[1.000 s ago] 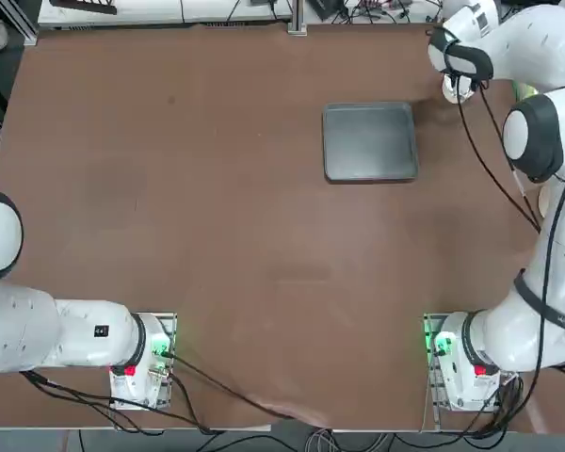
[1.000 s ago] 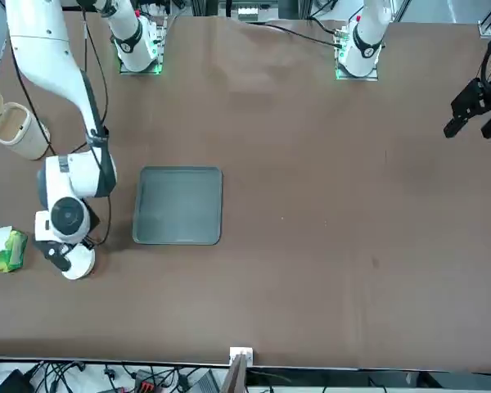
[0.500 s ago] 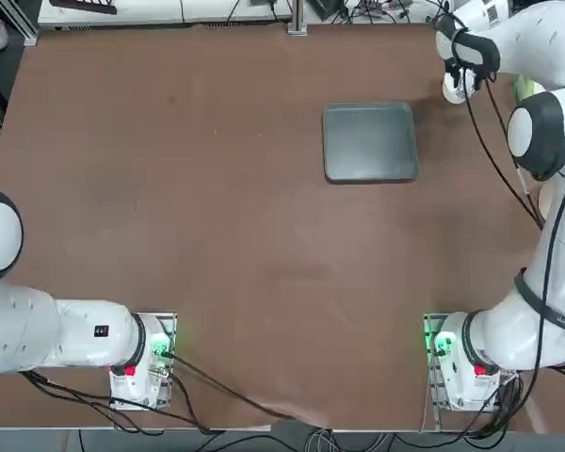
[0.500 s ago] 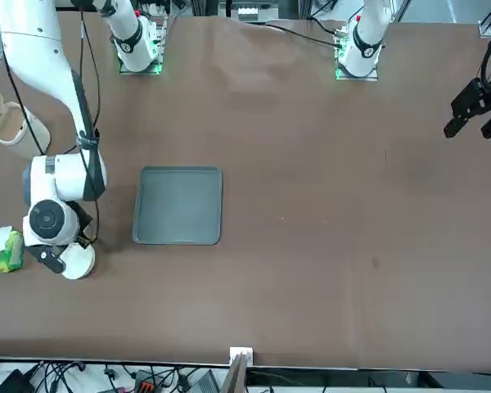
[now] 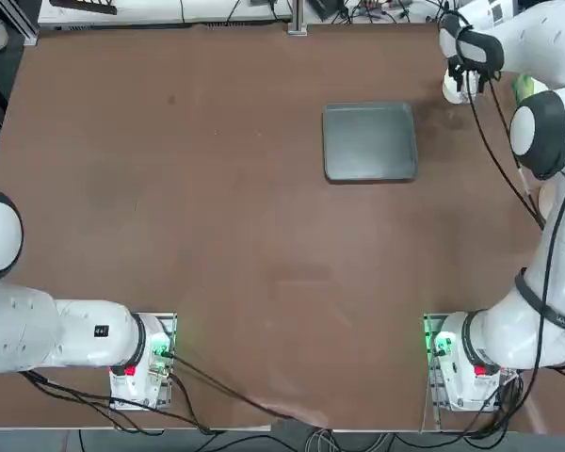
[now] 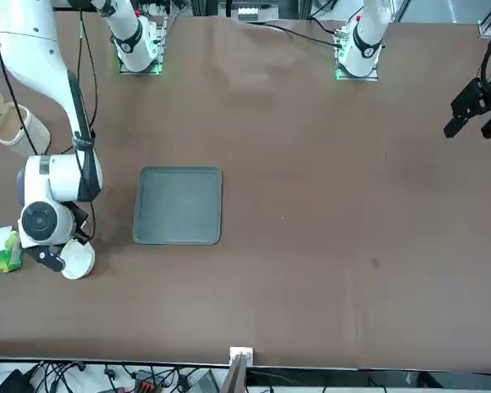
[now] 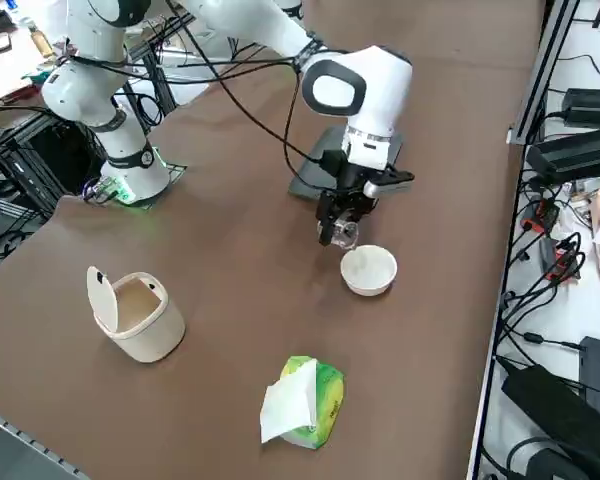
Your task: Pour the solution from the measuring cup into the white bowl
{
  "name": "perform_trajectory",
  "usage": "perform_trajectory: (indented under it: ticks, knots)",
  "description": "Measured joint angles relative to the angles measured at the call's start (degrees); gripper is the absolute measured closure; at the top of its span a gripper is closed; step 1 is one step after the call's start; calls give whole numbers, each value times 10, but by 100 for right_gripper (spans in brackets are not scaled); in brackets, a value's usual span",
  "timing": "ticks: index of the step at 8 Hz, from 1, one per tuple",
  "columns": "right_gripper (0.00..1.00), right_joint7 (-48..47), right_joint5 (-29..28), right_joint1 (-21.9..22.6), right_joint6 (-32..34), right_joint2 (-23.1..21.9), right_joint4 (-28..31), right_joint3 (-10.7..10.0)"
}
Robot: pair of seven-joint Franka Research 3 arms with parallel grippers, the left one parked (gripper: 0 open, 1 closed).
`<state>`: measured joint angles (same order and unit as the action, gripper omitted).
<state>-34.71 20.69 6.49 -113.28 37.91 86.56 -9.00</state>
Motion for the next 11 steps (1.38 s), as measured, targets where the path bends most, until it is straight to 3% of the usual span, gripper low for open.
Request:
perform_trajectory:
  ticks: [7, 11]
  knots:
    - [26, 121, -2, -10, 10, 1, -4, 0]
    - [26, 202, 7, -10, 44, 25, -55, 0]
